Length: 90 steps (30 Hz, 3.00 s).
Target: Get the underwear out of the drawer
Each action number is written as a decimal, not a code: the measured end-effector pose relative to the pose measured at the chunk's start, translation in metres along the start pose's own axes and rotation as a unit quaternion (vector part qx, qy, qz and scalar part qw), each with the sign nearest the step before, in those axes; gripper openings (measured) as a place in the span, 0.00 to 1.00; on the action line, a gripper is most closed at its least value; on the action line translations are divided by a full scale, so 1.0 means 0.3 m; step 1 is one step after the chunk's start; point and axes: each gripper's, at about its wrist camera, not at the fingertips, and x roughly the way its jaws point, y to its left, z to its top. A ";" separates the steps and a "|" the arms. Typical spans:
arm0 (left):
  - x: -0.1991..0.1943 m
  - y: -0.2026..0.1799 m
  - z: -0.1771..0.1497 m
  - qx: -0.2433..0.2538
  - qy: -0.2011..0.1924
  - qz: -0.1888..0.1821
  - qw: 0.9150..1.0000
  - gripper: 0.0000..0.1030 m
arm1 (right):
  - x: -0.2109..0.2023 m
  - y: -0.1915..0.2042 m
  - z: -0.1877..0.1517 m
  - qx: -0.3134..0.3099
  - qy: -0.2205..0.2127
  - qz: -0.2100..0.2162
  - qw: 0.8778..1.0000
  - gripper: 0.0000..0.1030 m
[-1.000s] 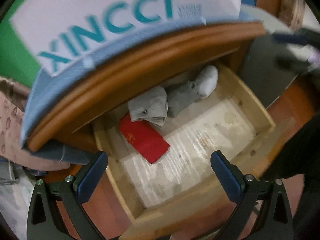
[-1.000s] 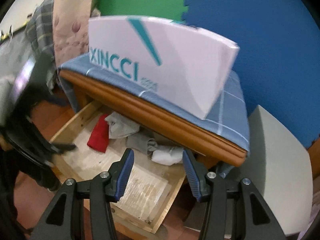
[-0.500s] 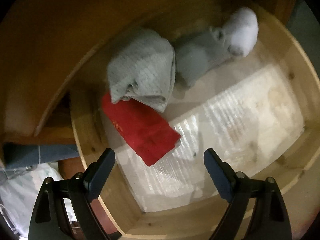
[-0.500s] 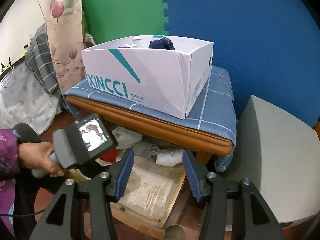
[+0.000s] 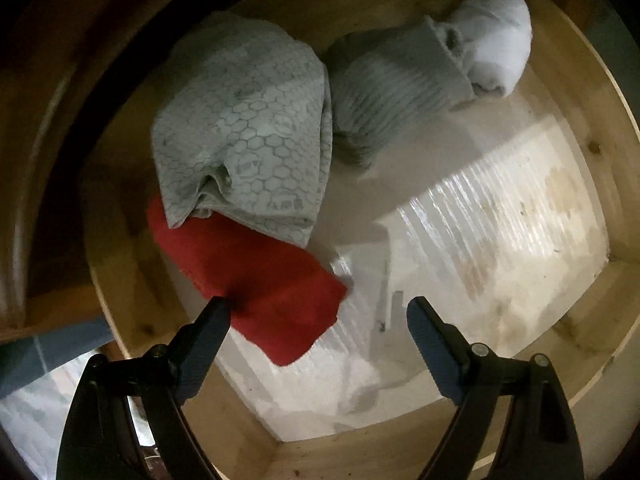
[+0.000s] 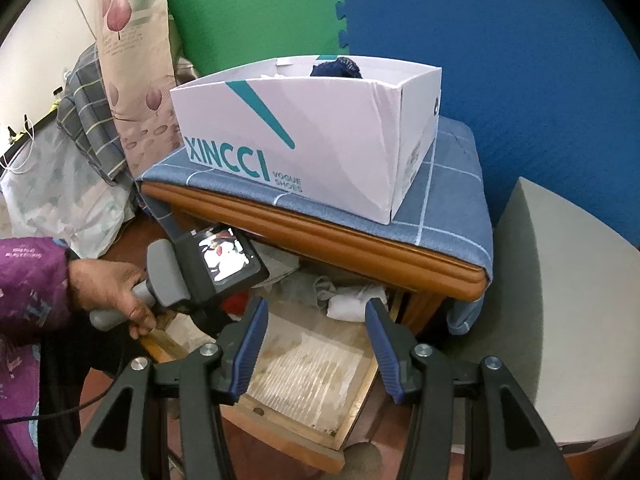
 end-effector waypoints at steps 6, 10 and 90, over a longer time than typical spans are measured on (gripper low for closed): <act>0.024 -0.004 0.014 0.043 0.007 -0.022 0.999 0.81 | 0.018 -0.007 0.000 0.011 0.010 0.011 1.000 0.50; 0.049 0.002 0.017 0.055 -0.016 -0.033 0.998 0.77 | 0.030 -0.009 -0.004 0.015 0.019 0.014 1.000 0.51; -1.377 0.089 -0.284 0.039 -0.389 -0.143 0.909 0.08 | 0.144 -0.245 -0.061 0.211 0.090 0.039 0.973 0.53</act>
